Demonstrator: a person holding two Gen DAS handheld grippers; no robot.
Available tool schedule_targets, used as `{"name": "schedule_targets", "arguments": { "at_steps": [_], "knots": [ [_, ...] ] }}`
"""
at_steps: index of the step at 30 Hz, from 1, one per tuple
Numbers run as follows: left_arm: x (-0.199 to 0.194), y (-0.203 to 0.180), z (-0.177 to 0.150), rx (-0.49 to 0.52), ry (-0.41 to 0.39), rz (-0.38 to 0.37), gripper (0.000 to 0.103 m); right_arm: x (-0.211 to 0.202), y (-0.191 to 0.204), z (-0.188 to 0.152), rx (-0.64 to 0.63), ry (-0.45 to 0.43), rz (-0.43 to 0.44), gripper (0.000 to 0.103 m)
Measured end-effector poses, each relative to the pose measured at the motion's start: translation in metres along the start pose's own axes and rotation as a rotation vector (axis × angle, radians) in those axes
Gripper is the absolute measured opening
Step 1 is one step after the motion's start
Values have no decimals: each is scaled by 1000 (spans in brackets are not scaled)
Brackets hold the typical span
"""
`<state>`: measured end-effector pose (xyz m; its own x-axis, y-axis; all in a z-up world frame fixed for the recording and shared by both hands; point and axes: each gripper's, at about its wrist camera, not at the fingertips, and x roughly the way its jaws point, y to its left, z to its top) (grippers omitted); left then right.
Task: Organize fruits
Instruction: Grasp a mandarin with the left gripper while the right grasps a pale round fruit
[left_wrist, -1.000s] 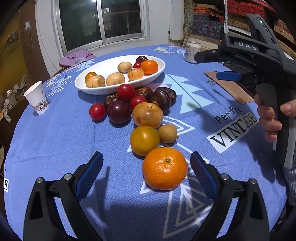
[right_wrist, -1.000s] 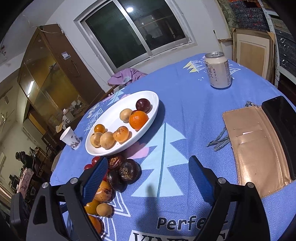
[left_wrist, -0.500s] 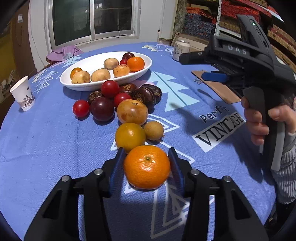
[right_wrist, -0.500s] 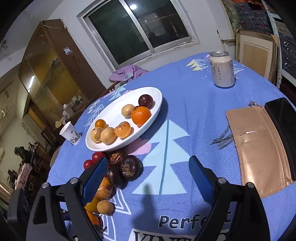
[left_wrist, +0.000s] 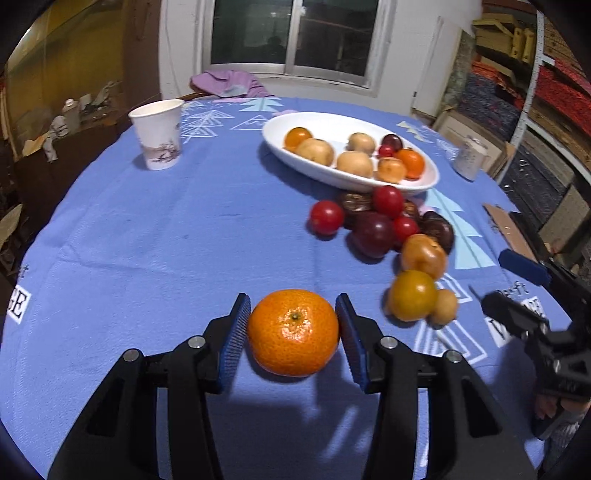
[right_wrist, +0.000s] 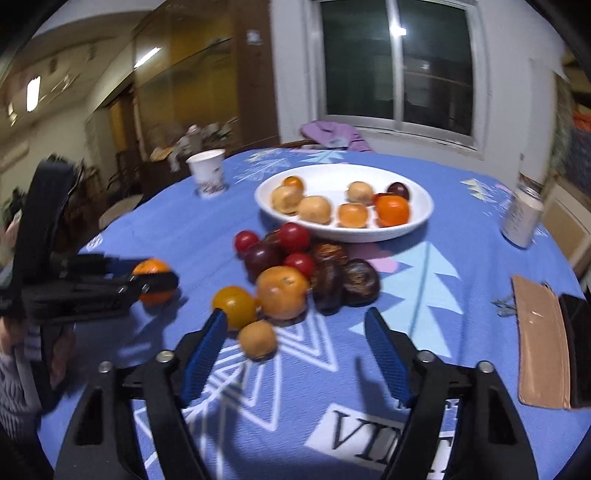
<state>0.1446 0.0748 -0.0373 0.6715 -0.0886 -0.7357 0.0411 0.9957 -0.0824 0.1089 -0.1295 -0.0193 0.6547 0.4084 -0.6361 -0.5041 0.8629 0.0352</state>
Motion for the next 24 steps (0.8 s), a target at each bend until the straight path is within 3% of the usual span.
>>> {"name": "schedule_targets", "arguments": {
  "at_steps": [8, 22, 23, 24],
  "knots": [
    [3, 0, -6, 26, 14, 42, 47, 11, 12, 0, -34, 71, 10, 61],
    [14, 1, -7, 19, 59, 34, 48, 26, 17, -3, -54, 157, 17, 48],
    [14, 0, -7, 21, 61, 37, 48, 28, 18, -2, -54, 162, 20, 46],
    [15, 0, -8, 22, 63, 38, 48, 30, 18, -3, -54, 171, 25, 39]
  ]
}}
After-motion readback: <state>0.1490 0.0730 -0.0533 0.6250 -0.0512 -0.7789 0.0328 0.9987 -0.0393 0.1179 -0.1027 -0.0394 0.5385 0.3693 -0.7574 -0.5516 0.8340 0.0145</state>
